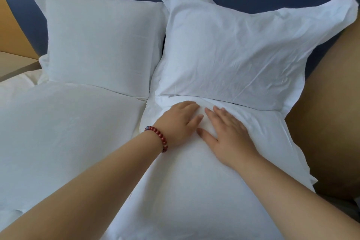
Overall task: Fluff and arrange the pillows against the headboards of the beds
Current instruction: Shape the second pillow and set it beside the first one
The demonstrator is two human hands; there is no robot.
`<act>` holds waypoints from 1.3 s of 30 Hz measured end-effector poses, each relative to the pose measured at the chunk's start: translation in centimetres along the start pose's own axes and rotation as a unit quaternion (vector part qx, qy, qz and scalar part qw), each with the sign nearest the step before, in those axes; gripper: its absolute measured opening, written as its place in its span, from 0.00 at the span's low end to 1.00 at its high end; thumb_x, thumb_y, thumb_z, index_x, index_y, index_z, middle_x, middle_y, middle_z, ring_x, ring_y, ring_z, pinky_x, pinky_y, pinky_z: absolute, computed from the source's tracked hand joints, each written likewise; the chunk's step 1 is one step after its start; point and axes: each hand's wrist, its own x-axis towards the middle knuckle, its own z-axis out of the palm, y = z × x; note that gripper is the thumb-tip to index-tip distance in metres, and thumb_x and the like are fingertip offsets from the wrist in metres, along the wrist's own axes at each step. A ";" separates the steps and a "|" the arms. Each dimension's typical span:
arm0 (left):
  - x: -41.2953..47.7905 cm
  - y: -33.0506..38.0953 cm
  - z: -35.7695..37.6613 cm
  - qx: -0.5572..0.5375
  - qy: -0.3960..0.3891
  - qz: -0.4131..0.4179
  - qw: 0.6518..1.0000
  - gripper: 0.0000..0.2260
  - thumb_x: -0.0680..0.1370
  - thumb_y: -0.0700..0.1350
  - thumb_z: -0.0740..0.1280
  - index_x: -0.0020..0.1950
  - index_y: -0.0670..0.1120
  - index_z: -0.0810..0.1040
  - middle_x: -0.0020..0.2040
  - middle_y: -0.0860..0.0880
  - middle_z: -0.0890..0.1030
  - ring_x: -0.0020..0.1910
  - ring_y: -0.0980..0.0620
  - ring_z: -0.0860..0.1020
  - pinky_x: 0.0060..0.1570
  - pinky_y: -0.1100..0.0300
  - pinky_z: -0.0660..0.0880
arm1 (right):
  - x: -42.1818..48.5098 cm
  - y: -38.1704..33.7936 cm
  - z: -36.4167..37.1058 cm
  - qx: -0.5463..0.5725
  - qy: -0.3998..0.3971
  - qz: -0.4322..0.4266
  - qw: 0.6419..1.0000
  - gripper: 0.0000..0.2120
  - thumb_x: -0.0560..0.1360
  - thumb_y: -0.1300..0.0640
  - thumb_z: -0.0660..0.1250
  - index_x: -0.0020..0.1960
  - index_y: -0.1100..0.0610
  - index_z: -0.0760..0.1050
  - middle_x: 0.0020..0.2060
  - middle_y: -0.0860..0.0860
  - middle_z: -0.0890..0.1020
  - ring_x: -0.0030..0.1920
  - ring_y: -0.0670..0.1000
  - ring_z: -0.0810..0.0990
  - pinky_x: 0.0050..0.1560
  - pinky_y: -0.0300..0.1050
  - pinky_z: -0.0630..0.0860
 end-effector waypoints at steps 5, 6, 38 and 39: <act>1.7 1.2 1.5 0.083 -0.020 -0.052 0.995 0.28 0.81 0.61 0.53 0.78 0.48 0.61 0.78 0.51 0.61 0.76 0.51 0.58 0.75 0.54 0.53 | -0.1 3.5 -1.3 -0.040 -0.002 0.041 0.998 0.39 0.71 0.27 0.39 0.78 0.41 0.49 0.80 0.45 0.47 0.78 0.46 0.45 0.75 0.48 0.42; 2.0 1.8 2.1 0.095 -0.007 -0.049 0.994 0.28 0.81 0.62 0.53 0.77 0.49 0.62 0.77 0.51 0.62 0.76 0.51 0.59 0.75 0.53 0.53 | 0.0 4.3 -1.5 -0.036 -0.004 0.046 0.998 0.39 0.70 0.26 0.39 0.78 0.40 0.49 0.80 0.45 0.47 0.78 0.46 0.45 0.75 0.49 0.42; 2.9 7.8 6.0 0.223 -0.016 -0.131 0.966 0.27 0.81 0.57 0.50 0.74 0.43 0.69 0.73 0.46 0.71 0.73 0.46 0.67 0.75 0.51 0.54 | -1.5 14.8 -1.3 0.092 -0.068 -0.062 0.992 0.32 0.79 0.36 0.41 0.80 0.47 0.48 0.80 0.49 0.47 0.79 0.50 0.42 0.75 0.47 0.36; 2.8 7.4 6.2 0.222 -0.003 -0.124 0.967 0.27 0.81 0.57 0.50 0.74 0.43 0.69 0.73 0.46 0.71 0.72 0.47 0.67 0.75 0.51 0.54 | -1.4 14.8 -1.2 0.092 -0.066 -0.064 0.992 0.32 0.78 0.36 0.41 0.80 0.47 0.48 0.80 0.48 0.47 0.79 0.49 0.41 0.75 0.46 0.35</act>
